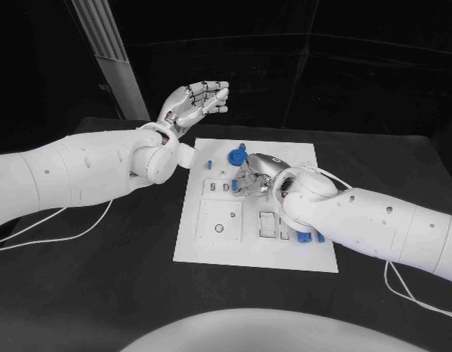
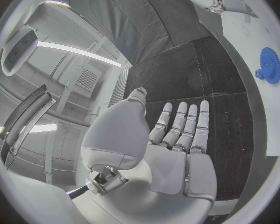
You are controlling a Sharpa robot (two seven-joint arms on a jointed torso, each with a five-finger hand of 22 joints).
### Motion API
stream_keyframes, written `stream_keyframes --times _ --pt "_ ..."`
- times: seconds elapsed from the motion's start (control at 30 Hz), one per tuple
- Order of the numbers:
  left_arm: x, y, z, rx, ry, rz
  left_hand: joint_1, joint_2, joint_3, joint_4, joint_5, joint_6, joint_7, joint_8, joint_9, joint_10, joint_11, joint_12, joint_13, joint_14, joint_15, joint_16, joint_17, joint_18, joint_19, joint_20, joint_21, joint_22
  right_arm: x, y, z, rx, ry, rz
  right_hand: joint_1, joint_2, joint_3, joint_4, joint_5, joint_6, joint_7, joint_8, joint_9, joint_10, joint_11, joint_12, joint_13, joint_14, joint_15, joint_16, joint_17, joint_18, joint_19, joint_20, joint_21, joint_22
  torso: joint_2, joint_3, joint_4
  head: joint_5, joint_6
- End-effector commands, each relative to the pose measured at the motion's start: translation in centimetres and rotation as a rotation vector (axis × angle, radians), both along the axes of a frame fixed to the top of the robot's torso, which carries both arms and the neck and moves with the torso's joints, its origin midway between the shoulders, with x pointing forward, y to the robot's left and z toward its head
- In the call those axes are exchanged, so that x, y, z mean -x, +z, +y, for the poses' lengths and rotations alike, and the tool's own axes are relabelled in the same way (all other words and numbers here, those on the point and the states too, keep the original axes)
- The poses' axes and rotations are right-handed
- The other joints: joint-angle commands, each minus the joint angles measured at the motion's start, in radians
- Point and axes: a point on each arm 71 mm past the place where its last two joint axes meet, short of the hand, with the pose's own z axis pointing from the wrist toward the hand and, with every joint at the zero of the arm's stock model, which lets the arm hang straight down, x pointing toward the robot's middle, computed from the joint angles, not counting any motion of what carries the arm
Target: Assemble the parts on the task board
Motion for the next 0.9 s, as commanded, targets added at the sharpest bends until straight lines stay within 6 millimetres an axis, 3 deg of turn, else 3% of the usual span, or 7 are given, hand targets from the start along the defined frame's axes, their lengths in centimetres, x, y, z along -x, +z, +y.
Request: stream_keyframes --times 0.03,0.17,0.27,0.47,0.57,0.77,0.9 --pt "0.5 1.4 0.0 0.064 -0.023 -0.188 0.0 0.006 -0.008 0.0 0.006 -0.006 0.136 0.003 -0.001 -0.006 0.002 -0.001 0.0 -0.006 0.0 0.0 0.001 0.004 -0.008 0.001 -0.004 -0.002 0.0 0.2 0.1 0.0 0.013 -0.012 0.002 -0.008 -0.001 0.005 -0.004 -0.006 0.001 0.0 0.001 0.106 0.007 0.003 0.263 0.104 0.005 0.002 0.263 -0.007 0.102 0.007 0.003 0.263 0.0 -0.0001 0.0005 0.0 0.0" --pt "0.5 1.4 0.0 0.065 -0.024 -0.188 0.0 0.006 -0.008 0.0 0.006 -0.006 0.136 0.003 -0.001 -0.006 0.002 -0.001 0.0 -0.006 0.0 0.0 0.001 0.004 -0.008 0.001 -0.004 -0.002 0.1 0.3 0.1 -0.013 0.012 -0.025 0.001 -0.014 0.001 0.008 -0.006 -0.008 0.002 0.0 0.001 0.106 0.007 0.003 0.263 0.104 0.005 0.002 0.263 -0.007 0.102 0.008 0.003 0.263 0.0 -0.0002 0.0004 -0.001 0.001" --pt "0.5 1.4 -0.1 0.065 -0.025 -0.188 0.0 0.006 -0.008 0.0 0.006 -0.006 0.136 0.003 -0.001 -0.006 0.002 -0.001 0.0 -0.006 0.0 0.0 0.001 0.004 -0.008 0.001 -0.004 -0.002 0.2 0.5 -0.1 -0.036 0.003 -0.049 -0.01 -0.037 0.002 0.032 -0.017 -0.027 0.012 -0.002 0.0 0.106 0.015 0.003 0.263 0.104 0.009 0.002 0.263 -0.007 0.102 0.012 0.003 0.263 0.001 -0.0001 0.0001 -0.001 0.002" --pt "0.6 1.5 0.4 0.057 -0.016 -0.188 0.006 0.004 -0.012 -0.001 0.007 -0.013 0.136 0.005 -0.001 -0.004 0.002 0.0 0.001 -0.003 0.0 0.003 0.002 0.005 -0.001 0.0 0.005 0.003 0.7 2.0 -1.6 -0.14 -0.012 -0.156 -0.035 -0.084 -0.023 0.142 -0.037 -0.067 0.037 0.003 0.002 0.106 0.037 0.003 0.263 0.104 0.024 0.002 0.263 -0.007 0.102 0.027 0.003 0.263 -0.004 0.001 -0.0015 0.009 0.005" --pt "0.6 1.7 0.8 0.037 -0.006 -0.196 0.009 0.0 -0.021 0.0 0.007 -0.017 0.136 0.014 -0.001 0.009 0.0 0.008 0.002 0.01 -0.003 0.01 0.003 0.009 0.009 0.0 0.014 0.006 0.9 4.1 -2.8 -0.236 -0.003 -0.243 -0.051 -0.065 -0.025 0.148 -0.024 -0.062 0.031 0.009 0.005 0.106 0.029 0.003 0.263 0.104 0.033 0.002 0.263 -0.007 0.102 0.034 0.003 0.263 -0.005 -0.0007 0.0012 0.009 0.005" --pt "0.7 2.1 1.3 -0.024 0.001 -0.192 0.009 -0.006 -0.05 0.0 0.007 -0.043 0.122 0.043 -0.001 0.094 -0.019 0.049 0.006 0.119 -0.029 0.057 0.012 0.039 0.091 -0.002 0.08 0.033 0.8 8.0 -5.3 -0.417 -0.029 -0.291 -0.084 -0.022 -0.034 0.146 -0.001 -0.036 0.022 0.027 0.012 0.106 0.022 0.003 0.263 0.104 0.035 0.002 0.263 -0.007 0.102 0.039 0.003 0.263 -0.01 0.0014 -0.0012 0.016 0.009" --pt "0.8 2.6 1.5 -0.102 0.004 -0.177 -0.012 -0.015 -0.076 0.001 0.007 -0.055 0.079 0.091 0.004 0.296 -0.069 0.136 0.039 0.33 -0.09 0.145 0.049 0.091 0.195 -0.008 0.172 0.074 0.6 9.2 -7.5 -0.562 -0.089 -0.19 -0.137 0.032 -0.058 0.144 0.04 -0.017 0.014 0.046 0.021 0.106 0.014 0.003 0.263 0.104 0.029 0.002 0.263 -0.007 0.102 0.036 0.003 0.263 -0.011 -0.0007 -0.0005 0.019 0.012"
